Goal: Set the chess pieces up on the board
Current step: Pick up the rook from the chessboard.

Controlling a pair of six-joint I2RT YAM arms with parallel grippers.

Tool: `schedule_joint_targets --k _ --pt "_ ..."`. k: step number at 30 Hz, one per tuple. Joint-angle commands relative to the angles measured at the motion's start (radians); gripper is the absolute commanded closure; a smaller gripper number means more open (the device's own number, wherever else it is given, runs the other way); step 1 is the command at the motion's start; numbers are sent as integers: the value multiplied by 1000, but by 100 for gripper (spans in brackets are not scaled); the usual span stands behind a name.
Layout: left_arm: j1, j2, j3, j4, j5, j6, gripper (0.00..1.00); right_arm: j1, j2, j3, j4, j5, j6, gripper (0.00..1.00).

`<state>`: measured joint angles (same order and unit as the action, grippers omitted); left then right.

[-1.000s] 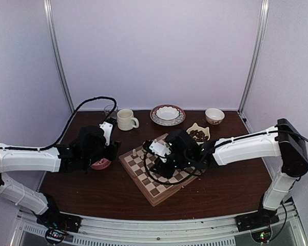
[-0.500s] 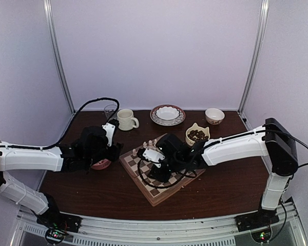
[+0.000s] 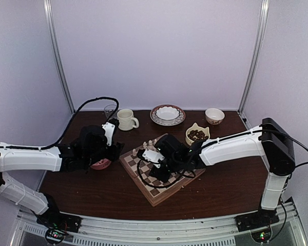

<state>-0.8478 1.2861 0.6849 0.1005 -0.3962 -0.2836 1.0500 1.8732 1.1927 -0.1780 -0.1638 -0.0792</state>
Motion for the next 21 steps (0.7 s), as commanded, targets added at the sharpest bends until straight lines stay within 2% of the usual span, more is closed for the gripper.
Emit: schedule_joint_targets --k 1,5,8,12,21 --pt "3 -15 31 14 14 -11 43 7 14 30 -8 22 2 76" --pt "3 -17 32 11 15 -9 43 7 19 34 -14 23 3 73" --pt "3 -17 34 9 17 -9 43 7 20 36 -15 21 2 77" --pt "3 -18 34 8 18 -8 43 7 14 35 -20 26 2 88" --pt "3 -33 29 5 21 -8 43 3 -73 -24 30 123 12 92"
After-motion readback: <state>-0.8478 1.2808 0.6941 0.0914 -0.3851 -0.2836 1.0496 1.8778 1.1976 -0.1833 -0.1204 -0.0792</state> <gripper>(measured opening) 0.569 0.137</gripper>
